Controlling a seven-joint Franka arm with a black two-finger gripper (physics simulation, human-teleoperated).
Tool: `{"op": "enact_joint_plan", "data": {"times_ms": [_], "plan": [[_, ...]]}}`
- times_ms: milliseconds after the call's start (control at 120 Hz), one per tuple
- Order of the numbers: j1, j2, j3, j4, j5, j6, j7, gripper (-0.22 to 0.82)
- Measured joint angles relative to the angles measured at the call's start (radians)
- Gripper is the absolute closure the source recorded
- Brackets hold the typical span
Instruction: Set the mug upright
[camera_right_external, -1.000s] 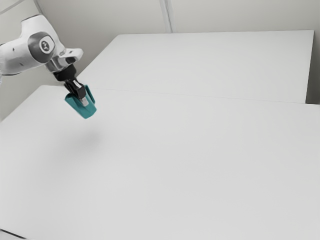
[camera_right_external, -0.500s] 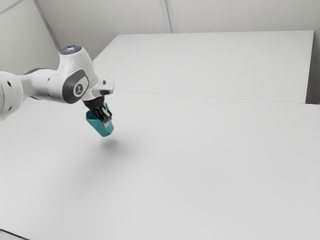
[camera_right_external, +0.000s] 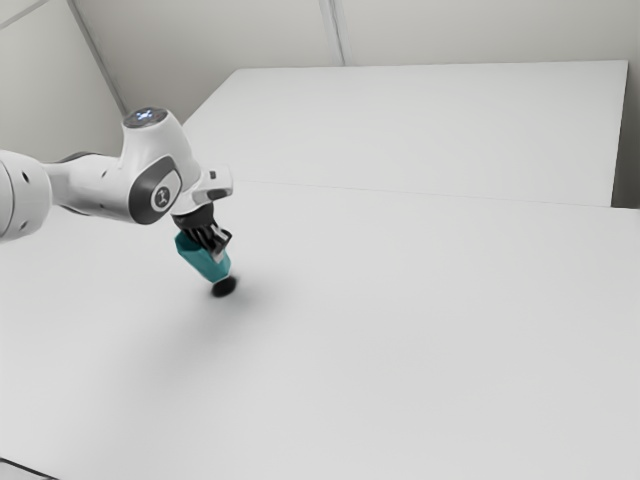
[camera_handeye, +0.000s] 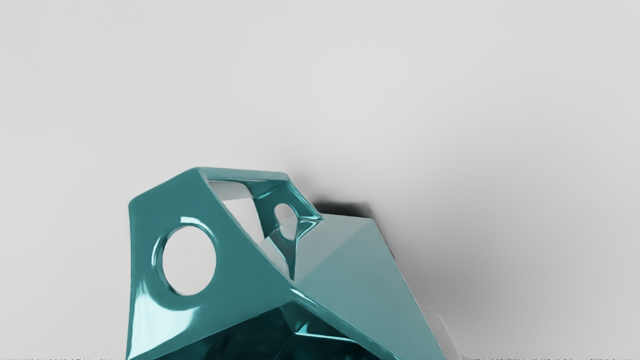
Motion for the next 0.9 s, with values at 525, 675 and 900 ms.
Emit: {"op": "enact_joint_plan", "data": {"times_ms": [525,675,900], "plan": [[-0.005,0.017,-0.006,-0.057,0.0,-0.006,-0.079,0.79],[0.0,0.022,-0.006,-0.058,0.0,-0.005,-0.092,0.79],[0.004,0.026,-0.006,-0.057,-0.002,-0.005,-0.104,0.75]]}}
